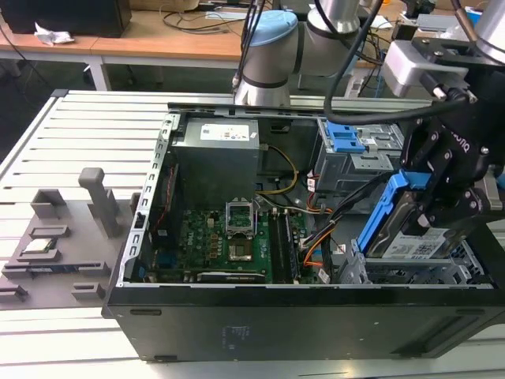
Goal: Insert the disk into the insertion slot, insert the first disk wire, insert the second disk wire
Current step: 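Insert the disk into the insertion slot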
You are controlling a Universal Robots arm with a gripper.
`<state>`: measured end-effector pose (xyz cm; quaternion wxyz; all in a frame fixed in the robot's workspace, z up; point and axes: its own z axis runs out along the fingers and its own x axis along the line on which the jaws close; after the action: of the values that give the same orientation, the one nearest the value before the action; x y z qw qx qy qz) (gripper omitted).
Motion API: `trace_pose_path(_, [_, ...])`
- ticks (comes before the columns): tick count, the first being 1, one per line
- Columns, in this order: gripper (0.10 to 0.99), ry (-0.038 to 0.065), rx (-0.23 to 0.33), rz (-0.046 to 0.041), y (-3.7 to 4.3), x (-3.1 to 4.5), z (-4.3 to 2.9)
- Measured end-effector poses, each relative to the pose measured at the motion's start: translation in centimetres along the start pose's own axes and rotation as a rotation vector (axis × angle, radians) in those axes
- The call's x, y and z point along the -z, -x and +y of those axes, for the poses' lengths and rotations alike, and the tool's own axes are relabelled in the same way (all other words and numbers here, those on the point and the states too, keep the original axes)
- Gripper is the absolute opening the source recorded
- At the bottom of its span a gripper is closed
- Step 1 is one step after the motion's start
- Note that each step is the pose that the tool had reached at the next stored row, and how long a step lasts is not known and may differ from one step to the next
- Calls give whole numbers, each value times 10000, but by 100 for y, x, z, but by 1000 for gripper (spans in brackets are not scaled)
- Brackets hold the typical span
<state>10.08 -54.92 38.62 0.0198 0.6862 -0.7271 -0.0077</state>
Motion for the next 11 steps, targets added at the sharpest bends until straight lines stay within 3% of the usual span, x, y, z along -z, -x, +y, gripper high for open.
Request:
trace_pose_path(4, [361,0,0,0,1,-70,-3])
trace_pose_path(11, [373,0,-1,2,1,-75,-3])
